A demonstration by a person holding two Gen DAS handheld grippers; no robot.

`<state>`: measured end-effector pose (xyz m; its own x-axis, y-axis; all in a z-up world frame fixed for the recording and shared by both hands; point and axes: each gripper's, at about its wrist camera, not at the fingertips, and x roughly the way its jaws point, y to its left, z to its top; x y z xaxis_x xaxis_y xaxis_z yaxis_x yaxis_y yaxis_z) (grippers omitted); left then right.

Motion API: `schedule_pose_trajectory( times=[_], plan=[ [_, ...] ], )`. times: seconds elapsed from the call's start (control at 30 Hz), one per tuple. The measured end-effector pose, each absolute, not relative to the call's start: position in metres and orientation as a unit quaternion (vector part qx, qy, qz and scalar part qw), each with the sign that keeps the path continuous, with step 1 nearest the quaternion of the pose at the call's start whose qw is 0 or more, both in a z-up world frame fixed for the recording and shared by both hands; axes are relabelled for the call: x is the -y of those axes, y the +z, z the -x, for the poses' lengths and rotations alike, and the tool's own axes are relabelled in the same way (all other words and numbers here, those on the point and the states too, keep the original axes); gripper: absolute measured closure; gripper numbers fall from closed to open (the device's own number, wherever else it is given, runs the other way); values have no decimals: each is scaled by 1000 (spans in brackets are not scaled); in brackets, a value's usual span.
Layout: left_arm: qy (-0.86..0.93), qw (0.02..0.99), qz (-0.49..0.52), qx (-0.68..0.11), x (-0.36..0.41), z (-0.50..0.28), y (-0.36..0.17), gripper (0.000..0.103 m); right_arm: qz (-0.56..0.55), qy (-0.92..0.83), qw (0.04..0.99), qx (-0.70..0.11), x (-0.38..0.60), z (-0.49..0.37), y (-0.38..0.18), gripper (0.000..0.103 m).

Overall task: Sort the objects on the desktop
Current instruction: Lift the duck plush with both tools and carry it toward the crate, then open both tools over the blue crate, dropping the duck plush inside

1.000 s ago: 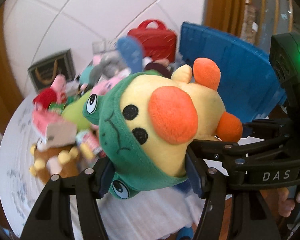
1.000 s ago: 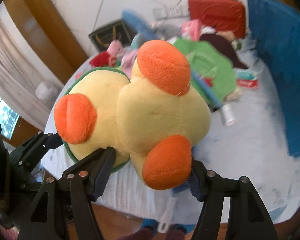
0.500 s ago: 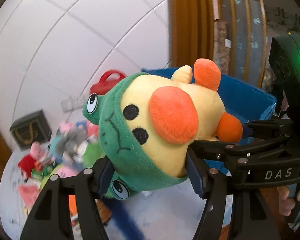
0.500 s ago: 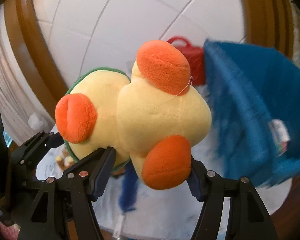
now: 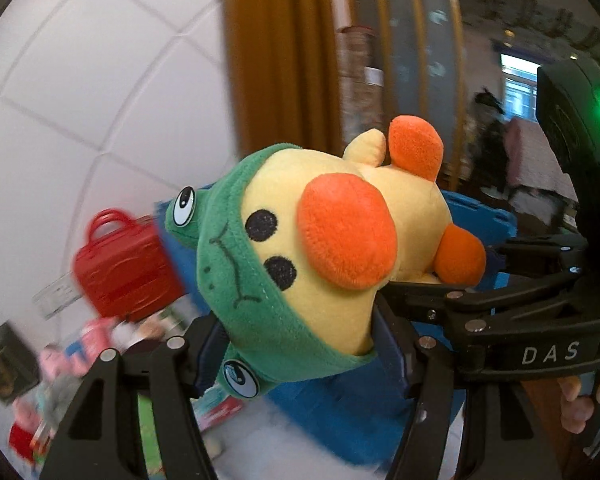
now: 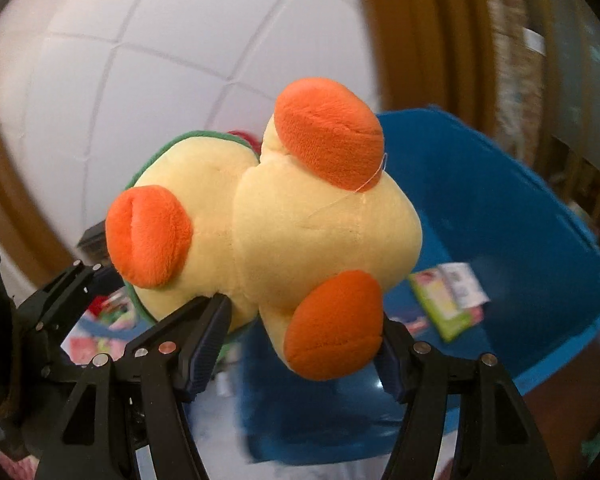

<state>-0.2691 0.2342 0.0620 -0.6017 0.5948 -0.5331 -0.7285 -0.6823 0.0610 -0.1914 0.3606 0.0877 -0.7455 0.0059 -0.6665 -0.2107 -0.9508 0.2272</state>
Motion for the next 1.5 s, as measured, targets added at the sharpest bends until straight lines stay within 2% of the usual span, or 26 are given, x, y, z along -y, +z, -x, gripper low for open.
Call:
schedule_pose_trajectory(
  times=[0.3,0.37,0.47,0.87,1.03,1.5],
  plan=[
    [833,443,267,-195,-331,283,46,37,375,895,156,-183,-440,185,62,37],
    [828,447,270,-206,-344,283,44,34,378,891,178,-178,-446,183,62,37],
    [818,451,270,-235,-357,280,38,33,384,885,217,-148,-450,181,67,37],
    [829,425,271,-241,-349,287,41,31,414,857,268,-148,-462,190,55,35],
    [835,414,272,-239,-337,286,40,31,419,856,271,-135,-458,191,50,31],
    [854,368,287,-229,-295,275,36,31,425,865,249,-98,-431,190,44,30]
  ],
)
